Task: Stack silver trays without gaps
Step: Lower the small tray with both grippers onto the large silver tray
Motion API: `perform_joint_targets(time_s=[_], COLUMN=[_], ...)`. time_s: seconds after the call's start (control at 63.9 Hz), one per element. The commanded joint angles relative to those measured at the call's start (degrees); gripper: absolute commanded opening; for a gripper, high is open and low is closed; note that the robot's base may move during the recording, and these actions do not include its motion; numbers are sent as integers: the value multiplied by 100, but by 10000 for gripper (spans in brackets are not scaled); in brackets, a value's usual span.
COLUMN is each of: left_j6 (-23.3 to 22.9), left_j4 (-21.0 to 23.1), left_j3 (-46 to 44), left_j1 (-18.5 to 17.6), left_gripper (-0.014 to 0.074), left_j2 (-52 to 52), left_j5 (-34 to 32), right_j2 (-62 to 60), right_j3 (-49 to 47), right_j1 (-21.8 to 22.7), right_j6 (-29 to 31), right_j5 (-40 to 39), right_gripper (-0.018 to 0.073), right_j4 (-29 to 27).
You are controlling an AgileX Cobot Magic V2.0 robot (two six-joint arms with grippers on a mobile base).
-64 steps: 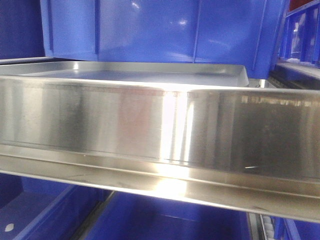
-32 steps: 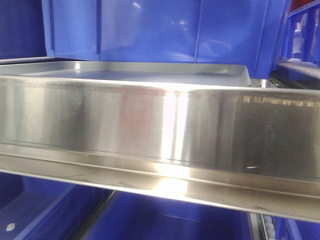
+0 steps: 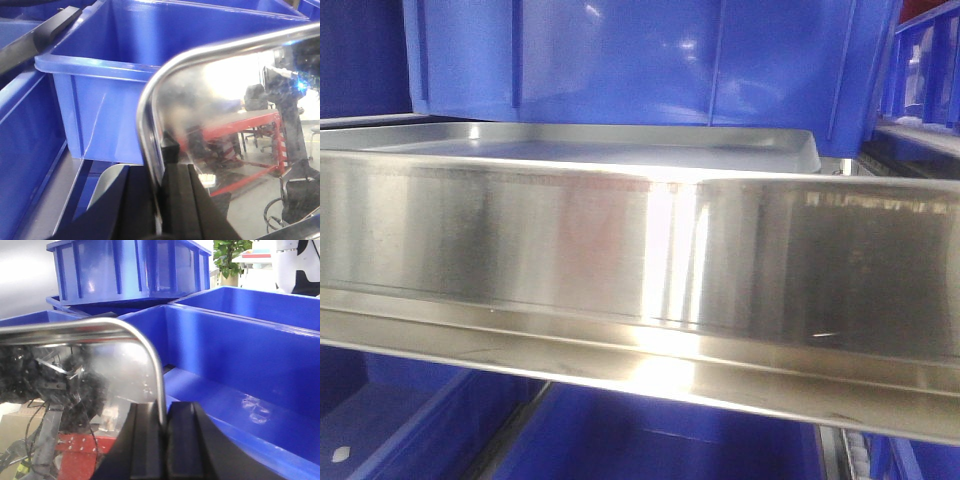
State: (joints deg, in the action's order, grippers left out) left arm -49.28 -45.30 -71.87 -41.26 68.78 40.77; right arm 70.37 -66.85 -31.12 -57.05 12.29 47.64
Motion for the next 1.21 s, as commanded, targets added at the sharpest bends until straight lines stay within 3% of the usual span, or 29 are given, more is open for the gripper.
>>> perform_joint_targets(time_s=[0.0,0.423,0.579,0.94,1.19], left_j6=[99,99,99,99,99], left_j4=[107,98,82,58,32], left_j3=[-46,-46,-35,51,51], left_j1=[-133,-133,-121,484,567], left_gripper=[-16,-16,-16,-16,-16], left_j2=[15,15,37,661,1019], left_j5=[-589,-926,-578,-502,-326], right_j2=[-11,-11,40,525,927], right_j3=[-47,-47,-47,434,434], right_j1=[-87,-87,-87,-207,-221], right_j6=[-31,-31,-31,-43,-43], right_j5=[-2438,-2481,-2278,-1963,-1955], right_gripper=[-66,-66,-66,-66,-66], right_j4=[68,68,68,68,68])
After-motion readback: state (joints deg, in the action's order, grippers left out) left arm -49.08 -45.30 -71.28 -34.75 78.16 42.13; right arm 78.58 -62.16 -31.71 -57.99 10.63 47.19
